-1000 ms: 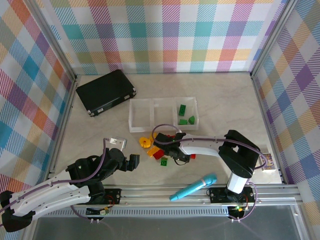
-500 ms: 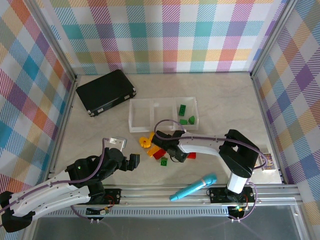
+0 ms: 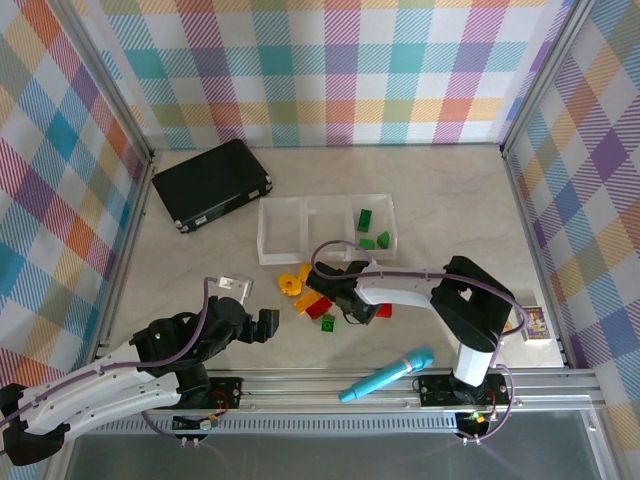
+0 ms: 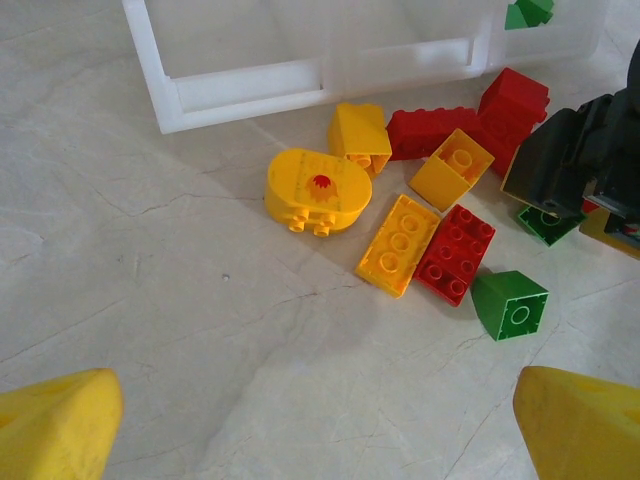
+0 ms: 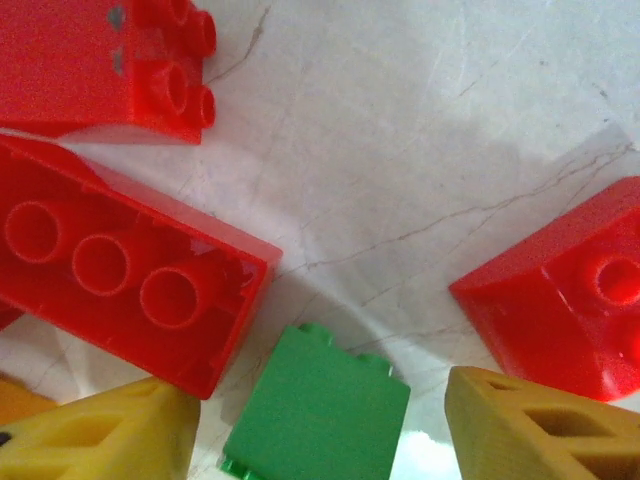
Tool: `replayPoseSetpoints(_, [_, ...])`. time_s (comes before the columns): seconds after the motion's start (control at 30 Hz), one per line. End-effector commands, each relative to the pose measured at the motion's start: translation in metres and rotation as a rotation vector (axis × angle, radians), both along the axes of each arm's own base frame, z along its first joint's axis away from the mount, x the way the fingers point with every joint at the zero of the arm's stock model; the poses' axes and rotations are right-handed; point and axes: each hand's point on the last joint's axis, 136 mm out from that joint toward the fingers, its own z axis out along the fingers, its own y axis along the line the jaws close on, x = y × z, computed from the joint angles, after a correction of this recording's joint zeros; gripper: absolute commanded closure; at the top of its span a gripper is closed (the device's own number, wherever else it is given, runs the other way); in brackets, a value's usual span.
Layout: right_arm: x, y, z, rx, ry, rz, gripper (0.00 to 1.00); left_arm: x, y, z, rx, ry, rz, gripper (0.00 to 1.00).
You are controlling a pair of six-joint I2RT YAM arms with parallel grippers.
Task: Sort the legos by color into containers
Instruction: Pick up the lego from the bottom-center of the table.
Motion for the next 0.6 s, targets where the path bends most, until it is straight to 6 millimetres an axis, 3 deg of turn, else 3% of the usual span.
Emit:
replayPoseSetpoints(0.0, [-0.0004, -0.0104, -0.0081, -0.056, 0.013, 0.012, 0.39, -0.0012, -0.0013, -0.0007, 0.002, -0.008, -0.02, 0.0])
replayPoseSetpoints(0.3, [-0.0024, -0.0158, -0.0131, -0.076, 0.016, 0.023, 0.47, -0.0003, -0.0012, -0.002, 0.013, -0.006, -0.016, 0.01])
replayPoseSetpoints(0.57, [0.0018, -0.0137, -0.0114, -0.065, -0.01, 0.063, 0.66, -0.0002, -0.0015, -0.0024, 0.017, -0.002, -0.015, 0.0])
